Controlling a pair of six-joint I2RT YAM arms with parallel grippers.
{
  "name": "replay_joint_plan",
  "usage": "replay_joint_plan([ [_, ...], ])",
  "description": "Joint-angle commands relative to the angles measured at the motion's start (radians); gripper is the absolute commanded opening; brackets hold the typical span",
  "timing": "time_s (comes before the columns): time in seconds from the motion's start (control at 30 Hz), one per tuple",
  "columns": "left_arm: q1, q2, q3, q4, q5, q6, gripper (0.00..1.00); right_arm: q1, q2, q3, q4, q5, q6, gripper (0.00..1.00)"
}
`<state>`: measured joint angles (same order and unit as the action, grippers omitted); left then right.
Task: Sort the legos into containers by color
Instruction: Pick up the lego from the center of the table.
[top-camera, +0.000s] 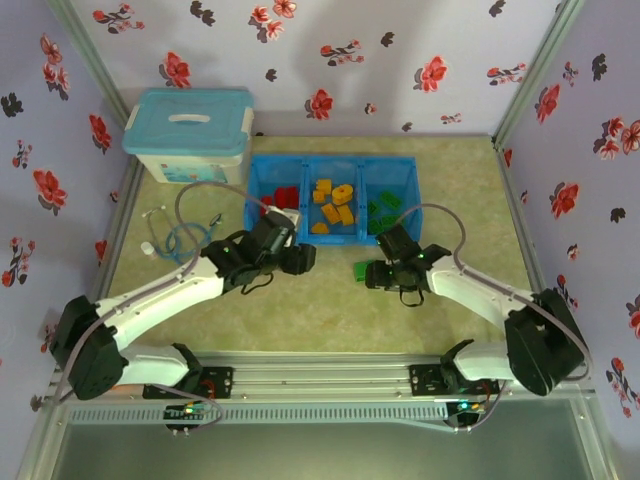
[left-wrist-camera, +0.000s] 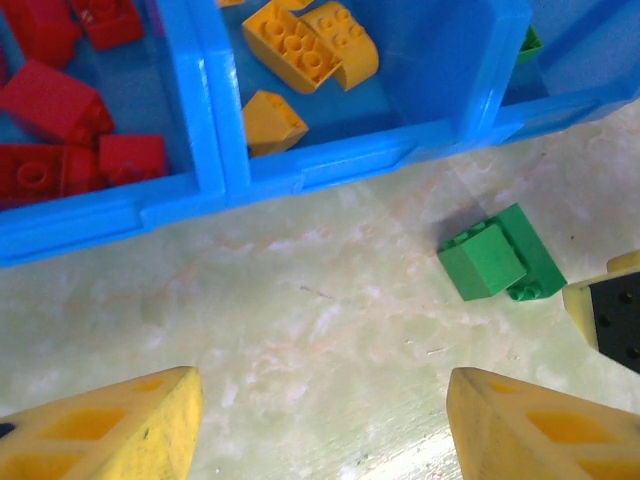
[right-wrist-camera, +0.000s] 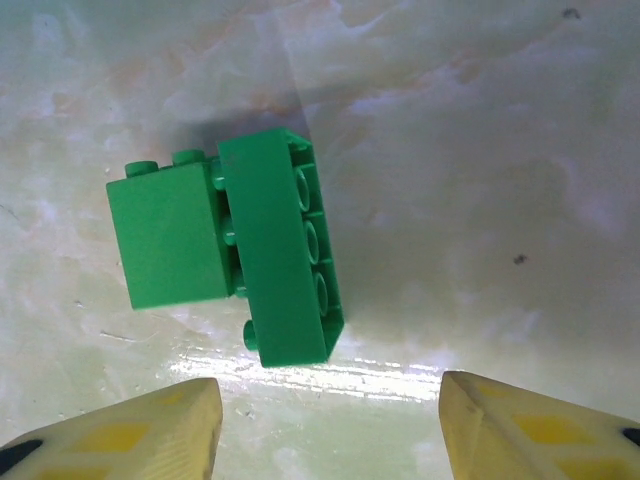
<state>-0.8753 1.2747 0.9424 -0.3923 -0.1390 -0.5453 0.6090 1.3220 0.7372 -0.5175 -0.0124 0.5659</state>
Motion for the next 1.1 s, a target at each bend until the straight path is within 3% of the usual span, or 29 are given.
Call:
replay_joint_plan([
  [0.0, -0.005, -0.046, -0.052, 0.026, -0.027, -0.043, 0.65, 0.006, 0.046, 0.050, -0.013, -0.028, -0.057, 0.58],
  [0.6, -0.005, -0.184, -0.229, 0.021, -0.072, -0.097, 0.63, 0.006, 0.185, 0.081, 0.029, -0.039, -0.062, 0.42],
  [0.87, -0.004, -0.195, -0.242, 0.021, -0.085, -0.097, 0.62, 0.010, 0.164, 0.074, 0.021, -0.016, -0.044, 0.25],
  [1.07, -0.002, -0.195, -0.249, 0.022, -0.090, -0.096, 0.62, 0.035, 0.101, 0.055, -0.011, 0.017, -0.022, 0.21],
])
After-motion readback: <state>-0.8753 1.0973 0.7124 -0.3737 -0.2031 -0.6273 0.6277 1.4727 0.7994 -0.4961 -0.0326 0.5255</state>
